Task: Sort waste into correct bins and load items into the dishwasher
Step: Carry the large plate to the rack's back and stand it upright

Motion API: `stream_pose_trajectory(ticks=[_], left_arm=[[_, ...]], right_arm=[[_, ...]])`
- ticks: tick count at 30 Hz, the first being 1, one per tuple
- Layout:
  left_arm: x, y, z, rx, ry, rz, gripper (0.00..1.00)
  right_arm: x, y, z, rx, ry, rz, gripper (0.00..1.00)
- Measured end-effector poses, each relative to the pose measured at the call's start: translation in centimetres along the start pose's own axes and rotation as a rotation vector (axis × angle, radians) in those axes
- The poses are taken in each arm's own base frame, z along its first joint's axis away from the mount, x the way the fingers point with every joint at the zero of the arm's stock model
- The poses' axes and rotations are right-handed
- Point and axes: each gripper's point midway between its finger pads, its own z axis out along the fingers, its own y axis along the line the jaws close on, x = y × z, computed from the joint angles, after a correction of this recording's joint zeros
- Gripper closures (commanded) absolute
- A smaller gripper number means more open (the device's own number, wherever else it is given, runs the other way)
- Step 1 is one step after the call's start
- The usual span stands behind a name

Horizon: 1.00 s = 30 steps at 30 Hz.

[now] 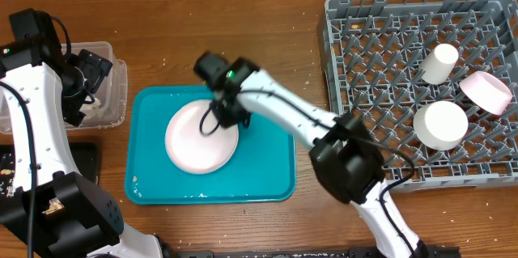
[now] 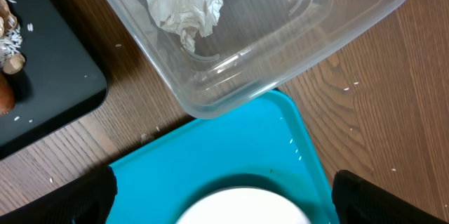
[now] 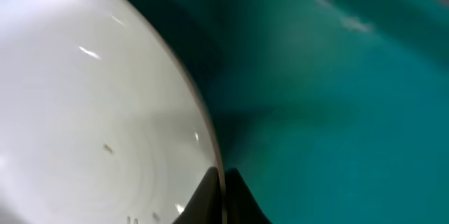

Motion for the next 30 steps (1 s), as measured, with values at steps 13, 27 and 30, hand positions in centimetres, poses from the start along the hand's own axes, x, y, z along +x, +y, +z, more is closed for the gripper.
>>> stream_pose_trajectory(ticks=[13,27,30], left_arm=[[0.0,0.0,0.0,0.000,0.000,0.000,0.00],[0.0,0.0,0.0,0.000,0.000,0.000,0.00],[0.0,0.0,0.0,0.000,0.000,0.000,0.00]], right_arm=[[-3.8,-22.9,-15.9,0.223,-0.207,0.432,0.96],[7.4,-44.3,-29.3,0.443,-0.421,0.905,0.96],[8.8,-46.2,-29.8,0.465,-0.431,0.949,0.96]])
